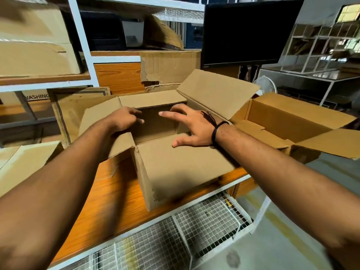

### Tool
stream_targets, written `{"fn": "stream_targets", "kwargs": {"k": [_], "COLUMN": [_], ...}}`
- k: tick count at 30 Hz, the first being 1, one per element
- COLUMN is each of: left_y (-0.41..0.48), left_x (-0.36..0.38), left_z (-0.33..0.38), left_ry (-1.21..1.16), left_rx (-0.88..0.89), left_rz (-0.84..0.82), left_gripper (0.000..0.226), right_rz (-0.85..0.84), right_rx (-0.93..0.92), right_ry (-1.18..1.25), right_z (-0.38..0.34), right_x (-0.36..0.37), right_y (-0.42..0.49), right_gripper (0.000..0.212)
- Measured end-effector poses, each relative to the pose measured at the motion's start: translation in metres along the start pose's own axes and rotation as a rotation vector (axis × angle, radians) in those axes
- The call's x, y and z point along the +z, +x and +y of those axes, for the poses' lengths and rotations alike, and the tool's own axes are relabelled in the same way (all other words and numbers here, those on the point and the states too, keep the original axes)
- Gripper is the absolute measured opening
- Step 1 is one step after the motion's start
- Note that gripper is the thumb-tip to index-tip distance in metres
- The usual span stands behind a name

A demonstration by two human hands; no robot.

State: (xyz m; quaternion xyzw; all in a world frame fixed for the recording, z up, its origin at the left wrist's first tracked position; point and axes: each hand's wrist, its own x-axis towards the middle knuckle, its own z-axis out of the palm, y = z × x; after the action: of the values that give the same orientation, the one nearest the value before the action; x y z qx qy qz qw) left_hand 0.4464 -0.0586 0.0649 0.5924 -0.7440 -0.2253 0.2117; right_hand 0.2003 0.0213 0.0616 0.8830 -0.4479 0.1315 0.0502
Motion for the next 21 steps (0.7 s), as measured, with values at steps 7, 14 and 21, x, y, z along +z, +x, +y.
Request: {"fn": "stream_targets", "kwargs": {"k": [7, 14, 21], "left_y": [0.010, 0.001, -0.004], "left_x": [-0.001, 0.000, 0.003], "left_z": [-0.001, -0.003, 0.002], "left_ry": [0.073, 0.104, 0.255], "left_rx": [-0.142, -0.079, -0.072], "left_rz": [0.059, 0.058, -0.086], "left_gripper": [0.062, 0.067, 0.076], "right_rz": [-0.055, -0.129, -0.471], "right_rx": [0.004, -0.011, -0.002], "right_ry": [-0.099, 0.020, 0.127], "right_z": [0.008, 0.008, 0.006], "right_x": [0.024, 0.016, -0.028], "right_y": [-0.008, -0.016, -0.008], "right_gripper": [0.092, 0.105, 0.112]}}
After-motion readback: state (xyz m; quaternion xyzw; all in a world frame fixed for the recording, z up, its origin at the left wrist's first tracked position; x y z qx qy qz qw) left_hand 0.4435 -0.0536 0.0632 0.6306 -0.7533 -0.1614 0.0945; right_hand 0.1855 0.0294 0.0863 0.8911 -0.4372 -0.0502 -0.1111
